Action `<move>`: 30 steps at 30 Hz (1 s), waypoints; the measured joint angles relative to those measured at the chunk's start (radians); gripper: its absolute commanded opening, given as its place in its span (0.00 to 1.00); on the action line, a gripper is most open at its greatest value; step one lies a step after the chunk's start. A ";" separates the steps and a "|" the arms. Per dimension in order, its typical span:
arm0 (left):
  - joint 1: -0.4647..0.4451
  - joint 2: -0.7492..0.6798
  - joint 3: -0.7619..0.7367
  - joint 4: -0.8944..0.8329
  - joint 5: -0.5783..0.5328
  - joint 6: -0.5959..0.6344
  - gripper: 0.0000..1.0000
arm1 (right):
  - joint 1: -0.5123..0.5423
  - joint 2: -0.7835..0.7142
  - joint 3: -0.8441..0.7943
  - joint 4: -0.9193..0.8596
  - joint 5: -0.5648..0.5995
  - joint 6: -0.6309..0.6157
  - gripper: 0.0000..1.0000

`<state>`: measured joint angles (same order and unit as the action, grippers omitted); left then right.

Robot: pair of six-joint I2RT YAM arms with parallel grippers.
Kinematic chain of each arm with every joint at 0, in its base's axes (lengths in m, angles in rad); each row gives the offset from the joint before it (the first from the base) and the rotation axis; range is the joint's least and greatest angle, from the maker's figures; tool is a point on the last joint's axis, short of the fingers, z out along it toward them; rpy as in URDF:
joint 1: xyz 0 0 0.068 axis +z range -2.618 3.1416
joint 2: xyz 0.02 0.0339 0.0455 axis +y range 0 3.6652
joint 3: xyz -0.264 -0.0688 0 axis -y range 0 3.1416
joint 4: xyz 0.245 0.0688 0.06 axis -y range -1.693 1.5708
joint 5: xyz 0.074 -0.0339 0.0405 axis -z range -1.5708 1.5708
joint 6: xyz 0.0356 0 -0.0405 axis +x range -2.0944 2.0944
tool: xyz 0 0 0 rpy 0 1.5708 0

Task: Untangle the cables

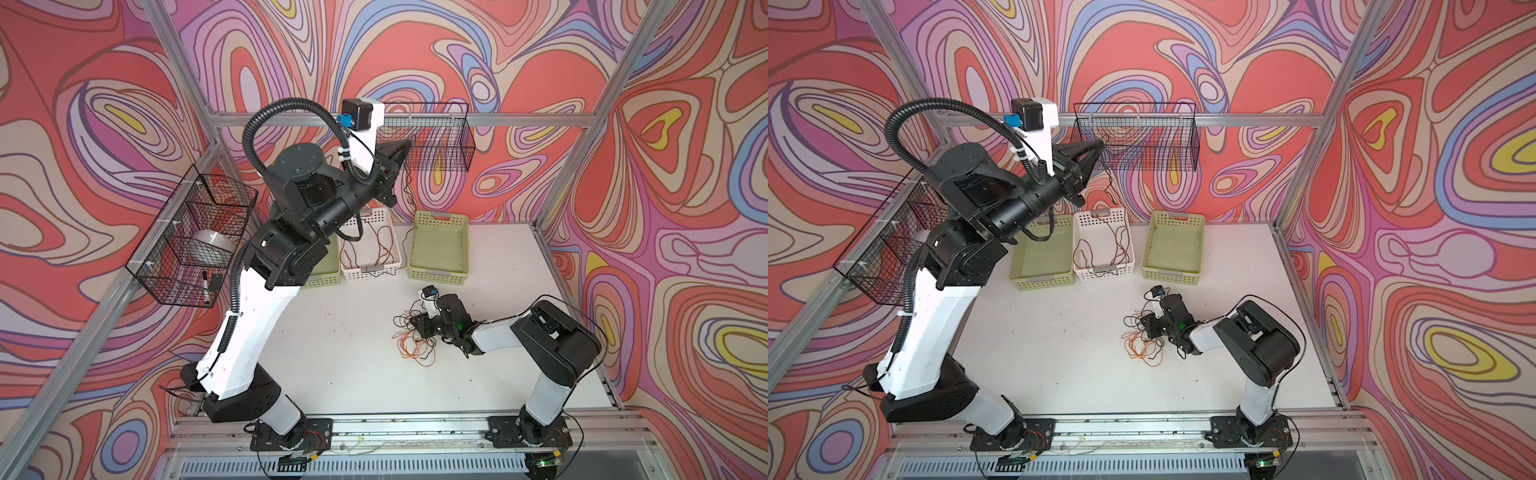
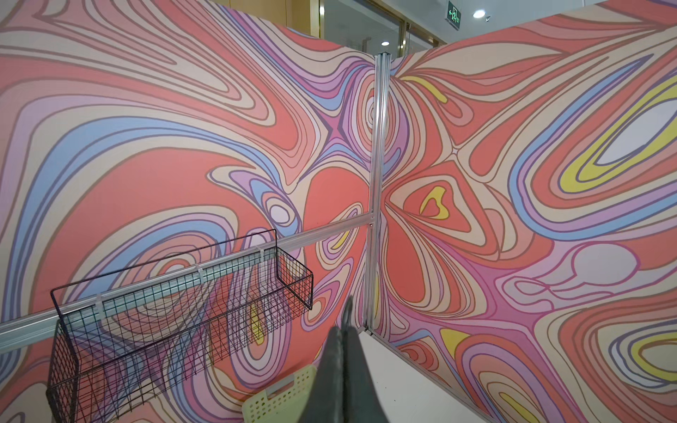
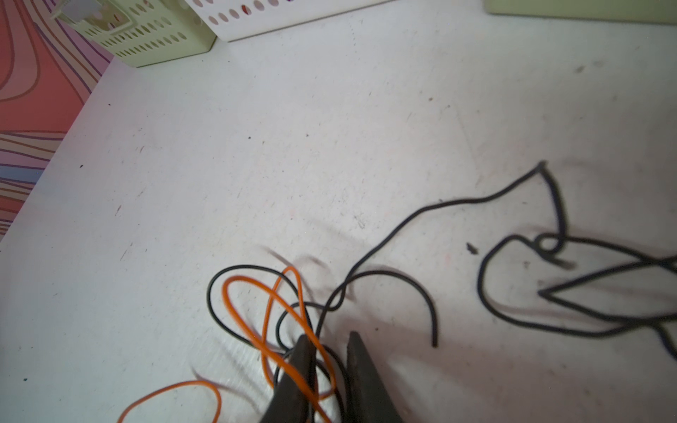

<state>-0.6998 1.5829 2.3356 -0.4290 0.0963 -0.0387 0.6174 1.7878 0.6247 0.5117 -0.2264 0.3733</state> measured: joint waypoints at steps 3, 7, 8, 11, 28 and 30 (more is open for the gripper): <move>0.008 0.000 0.018 0.001 -0.001 0.012 0.00 | 0.001 -0.008 -0.002 -0.003 0.000 -0.006 0.36; 0.020 0.001 0.019 -0.010 -0.003 0.023 0.00 | 0.002 -0.097 -0.025 -0.071 0.005 -0.035 0.49; 0.024 0.000 0.013 -0.014 -0.002 0.024 0.00 | 0.001 -0.140 -0.031 -0.094 0.009 -0.045 0.51; 0.041 -0.012 -0.035 -0.016 0.003 0.027 0.00 | 0.001 -0.295 -0.034 -0.154 0.016 -0.086 0.57; 0.066 -0.027 -0.320 -0.004 0.190 -0.050 0.00 | 0.001 -0.704 0.165 -0.336 0.026 -0.277 0.61; 0.066 -0.032 -0.341 0.005 0.212 -0.066 0.00 | 0.001 -0.682 0.209 -0.328 0.039 -0.288 0.60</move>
<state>-0.6342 1.5505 1.9949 -0.4236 0.3088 -0.1043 0.6186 1.1053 0.8337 0.1837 -0.1871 0.0856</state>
